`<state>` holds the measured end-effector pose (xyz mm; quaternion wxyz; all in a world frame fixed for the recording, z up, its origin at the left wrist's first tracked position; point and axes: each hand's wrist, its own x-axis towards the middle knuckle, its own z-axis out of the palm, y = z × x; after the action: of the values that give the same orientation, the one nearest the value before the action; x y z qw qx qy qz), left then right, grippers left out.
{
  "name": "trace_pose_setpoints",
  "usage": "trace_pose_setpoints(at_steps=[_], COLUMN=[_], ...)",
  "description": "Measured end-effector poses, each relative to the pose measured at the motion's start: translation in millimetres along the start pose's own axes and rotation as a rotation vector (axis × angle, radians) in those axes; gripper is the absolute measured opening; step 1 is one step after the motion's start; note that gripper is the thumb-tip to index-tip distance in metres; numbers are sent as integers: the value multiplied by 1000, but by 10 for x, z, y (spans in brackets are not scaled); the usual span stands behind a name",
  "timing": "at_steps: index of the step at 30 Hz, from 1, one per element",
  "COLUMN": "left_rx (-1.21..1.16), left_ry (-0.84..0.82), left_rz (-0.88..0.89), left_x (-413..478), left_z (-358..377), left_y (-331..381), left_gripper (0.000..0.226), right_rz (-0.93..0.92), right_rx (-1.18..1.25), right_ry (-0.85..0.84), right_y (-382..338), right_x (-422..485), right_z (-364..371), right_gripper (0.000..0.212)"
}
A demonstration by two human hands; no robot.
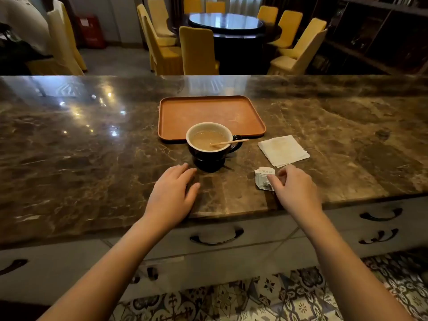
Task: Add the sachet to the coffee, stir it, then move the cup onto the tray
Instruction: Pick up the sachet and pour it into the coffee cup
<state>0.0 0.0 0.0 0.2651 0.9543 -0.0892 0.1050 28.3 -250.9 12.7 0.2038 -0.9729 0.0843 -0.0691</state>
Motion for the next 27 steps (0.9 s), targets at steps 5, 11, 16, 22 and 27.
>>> trace_pose_setpoints(at_steps=[5, 11, 16, 22, 27], left_rx=[256, 372, 386, 386, 379], left_ry=[-134, -189, -213, -212, -166], left_rz=[-30, -16, -29, -37, -15], left_x=[56, 56, 57, 54, 36], left_z=[165, 224, 236, 253, 261], left_y=[-131, -190, -197, -204, -211], left_gripper=[61, 65, 64, 65, 73], right_rz=[26, 89, 115, 113, 37], right_rx=[5, 162, 315, 827, 1081], right_ry=[-3, -72, -75, -121, -167], right_y=[-36, -59, -48, 0, -71], right_x=[18, 66, 28, 13, 255], right_z=[85, 99, 99, -118, -345], right_gripper=[42, 42, 26, 8, 20])
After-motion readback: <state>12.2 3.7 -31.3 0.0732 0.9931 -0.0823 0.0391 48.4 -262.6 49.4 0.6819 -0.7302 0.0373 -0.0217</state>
